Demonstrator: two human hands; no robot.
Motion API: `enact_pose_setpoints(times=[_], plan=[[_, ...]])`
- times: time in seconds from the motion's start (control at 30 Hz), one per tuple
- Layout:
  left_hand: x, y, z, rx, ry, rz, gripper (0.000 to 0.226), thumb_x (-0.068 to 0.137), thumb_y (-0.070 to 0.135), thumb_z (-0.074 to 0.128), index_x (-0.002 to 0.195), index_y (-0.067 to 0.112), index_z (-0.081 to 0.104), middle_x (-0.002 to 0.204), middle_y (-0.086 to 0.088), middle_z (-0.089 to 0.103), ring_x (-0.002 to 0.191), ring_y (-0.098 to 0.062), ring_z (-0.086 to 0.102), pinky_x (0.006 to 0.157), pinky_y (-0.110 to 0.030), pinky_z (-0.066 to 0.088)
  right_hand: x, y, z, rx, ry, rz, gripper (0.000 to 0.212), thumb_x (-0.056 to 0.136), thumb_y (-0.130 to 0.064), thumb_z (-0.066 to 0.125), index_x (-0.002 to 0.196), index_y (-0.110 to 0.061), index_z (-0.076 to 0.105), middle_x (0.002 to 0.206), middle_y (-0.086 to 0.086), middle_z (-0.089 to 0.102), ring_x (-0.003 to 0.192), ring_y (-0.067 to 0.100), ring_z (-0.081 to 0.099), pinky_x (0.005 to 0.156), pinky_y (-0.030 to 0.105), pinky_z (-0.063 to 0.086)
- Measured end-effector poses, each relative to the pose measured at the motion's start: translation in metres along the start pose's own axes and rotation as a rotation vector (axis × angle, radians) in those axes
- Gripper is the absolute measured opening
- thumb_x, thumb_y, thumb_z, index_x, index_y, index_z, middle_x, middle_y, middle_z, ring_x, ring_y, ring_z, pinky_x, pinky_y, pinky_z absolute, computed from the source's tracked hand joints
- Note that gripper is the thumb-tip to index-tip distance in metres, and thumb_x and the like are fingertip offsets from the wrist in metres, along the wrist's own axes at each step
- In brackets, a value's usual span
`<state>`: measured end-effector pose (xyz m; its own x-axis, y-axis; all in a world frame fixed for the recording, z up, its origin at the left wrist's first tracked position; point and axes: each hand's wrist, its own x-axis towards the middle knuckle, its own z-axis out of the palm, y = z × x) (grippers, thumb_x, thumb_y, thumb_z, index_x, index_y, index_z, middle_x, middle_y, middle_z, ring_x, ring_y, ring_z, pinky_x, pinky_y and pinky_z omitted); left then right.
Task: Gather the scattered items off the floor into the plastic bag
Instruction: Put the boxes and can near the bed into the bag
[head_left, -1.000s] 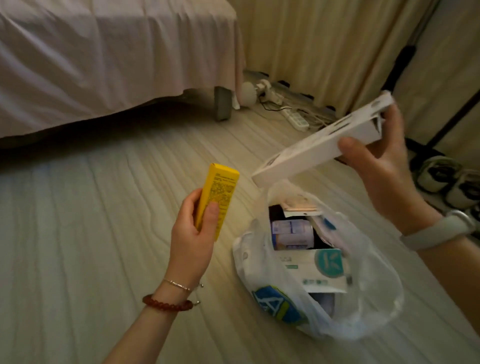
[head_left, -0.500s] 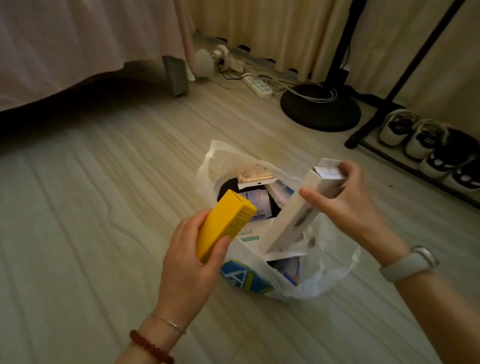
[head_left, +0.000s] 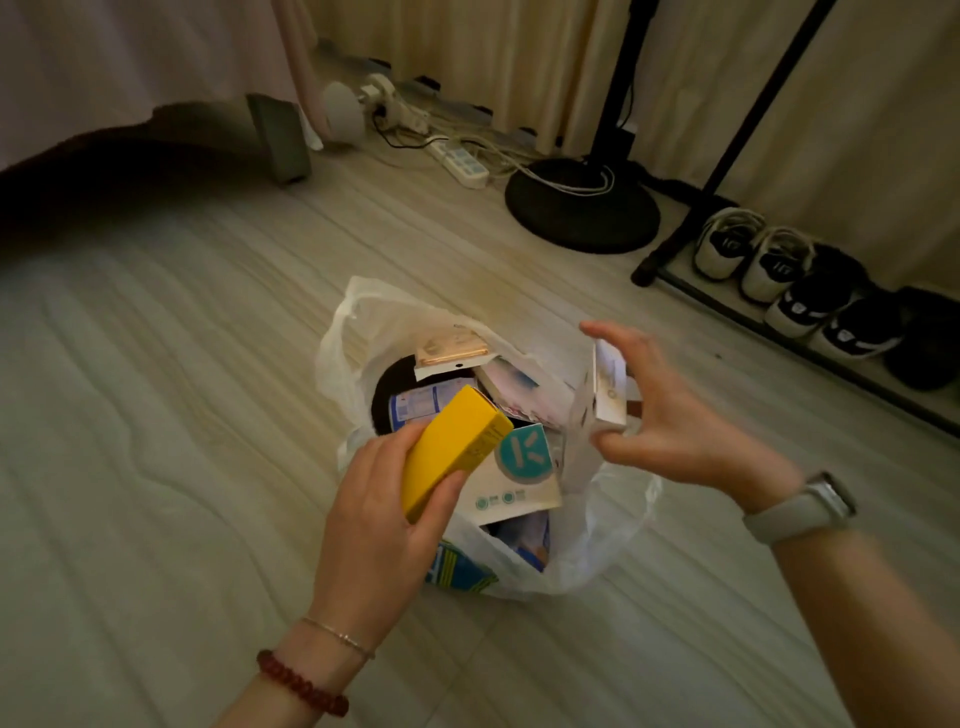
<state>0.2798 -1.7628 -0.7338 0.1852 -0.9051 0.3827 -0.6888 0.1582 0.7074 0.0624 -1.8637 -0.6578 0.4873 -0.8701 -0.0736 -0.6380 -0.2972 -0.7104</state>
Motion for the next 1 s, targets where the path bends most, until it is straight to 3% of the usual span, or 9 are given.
enact_pose_setpoints(times=[0.17,0.3,0.5,0.63,0.77,0.8,0.87,0.93,1.0], plan=[[0.008,0.0,0.007,0.012,-0.014,0.025,0.051,0.082,0.055,0.042,0.119,0.021,0.043,0.099,0.01,0.044,0.089,-0.012,0.052,0.065,-0.018,0.046,0.002,0.007,0.006,0.0,-0.117,0.058,0.083,0.075,0.0,0.063,0.126,-0.047,0.017,0.135,-0.02,0.017,0.12,0.004,0.023,0.075,0.01,0.047],[0.014,0.006,0.009,-0.016,-0.001,-0.018,0.058,0.081,0.056,0.043,0.12,0.014,0.048,0.096,0.008,0.044,0.088,-0.015,0.054,0.064,-0.022,0.048,0.01,0.017,0.036,-0.021,-0.162,0.053,0.088,0.084,-0.015,0.061,0.133,-0.051,-0.003,0.154,-0.017,-0.003,0.138,0.012,0.02,0.105,0.03,0.04],[0.025,0.012,0.017,0.039,-0.056,0.091,0.055,0.086,0.052,0.044,0.122,0.012,0.046,0.104,0.0,0.052,0.092,-0.013,0.051,0.07,-0.025,0.05,0.007,0.031,0.06,0.008,-0.011,0.129,0.077,0.083,-0.027,0.062,0.143,-0.03,0.014,0.151,-0.006,0.024,0.133,0.017,0.035,0.102,0.035,0.043],[0.027,0.012,0.033,0.143,-0.105,0.182,0.044,0.084,0.047,0.041,0.116,0.016,0.044,0.094,-0.006,0.059,0.083,-0.019,0.058,0.065,-0.03,0.054,-0.014,0.054,0.056,0.084,0.124,0.185,0.064,0.085,-0.053,0.048,0.14,-0.031,0.025,0.148,-0.006,0.031,0.131,0.011,0.032,0.106,0.034,0.034],[0.028,0.008,0.039,0.163,-0.099,0.175,0.044,0.084,0.047,0.04,0.113,0.015,0.044,0.09,-0.006,0.059,0.08,-0.018,0.057,0.063,-0.028,0.052,-0.014,0.092,0.058,-0.172,0.226,0.44,0.061,0.094,-0.037,0.042,0.145,-0.017,0.015,0.152,0.005,0.024,0.142,0.021,0.018,0.116,0.042,0.02],[0.029,0.007,0.04,0.175,-0.097,0.171,0.045,0.084,0.047,0.04,0.113,0.014,0.046,0.09,-0.007,0.059,0.08,-0.019,0.058,0.063,-0.027,0.051,-0.011,0.099,0.06,-0.158,0.173,0.517,0.061,0.094,-0.036,0.041,0.144,-0.012,0.016,0.145,0.008,0.036,0.138,0.025,0.026,0.113,0.041,0.025],[0.032,0.004,0.04,0.2,-0.097,0.167,0.048,0.084,0.048,0.04,0.114,0.011,0.049,0.091,-0.008,0.06,0.081,-0.02,0.058,0.065,-0.026,0.049,-0.004,0.106,0.062,-0.082,0.163,0.548,0.035,0.095,-0.029,0.041,0.12,-0.006,0.049,0.091,0.001,0.061,0.103,0.03,0.054,0.084,0.034,0.04],[0.034,0.004,0.039,0.211,-0.094,0.166,0.05,0.084,0.047,0.04,0.115,0.01,0.05,0.092,-0.008,0.06,0.083,-0.021,0.058,0.066,-0.03,0.051,0.0,0.1,0.06,-0.098,0.318,0.473,0.025,0.095,-0.021,0.041,0.079,-0.007,0.055,0.058,-0.002,0.045,0.07,0.029,0.05,0.061,0.033,0.033],[0.043,0.007,0.036,0.204,-0.067,0.164,0.05,0.085,0.045,0.04,0.117,0.009,0.049,0.095,-0.009,0.06,0.084,-0.021,0.057,0.068,-0.031,0.051,0.005,0.085,0.053,-0.091,0.469,0.371,0.025,0.094,-0.019,0.043,0.074,-0.007,0.052,0.055,-0.003,0.042,0.058,0.024,0.044,0.055,0.034,0.03]])
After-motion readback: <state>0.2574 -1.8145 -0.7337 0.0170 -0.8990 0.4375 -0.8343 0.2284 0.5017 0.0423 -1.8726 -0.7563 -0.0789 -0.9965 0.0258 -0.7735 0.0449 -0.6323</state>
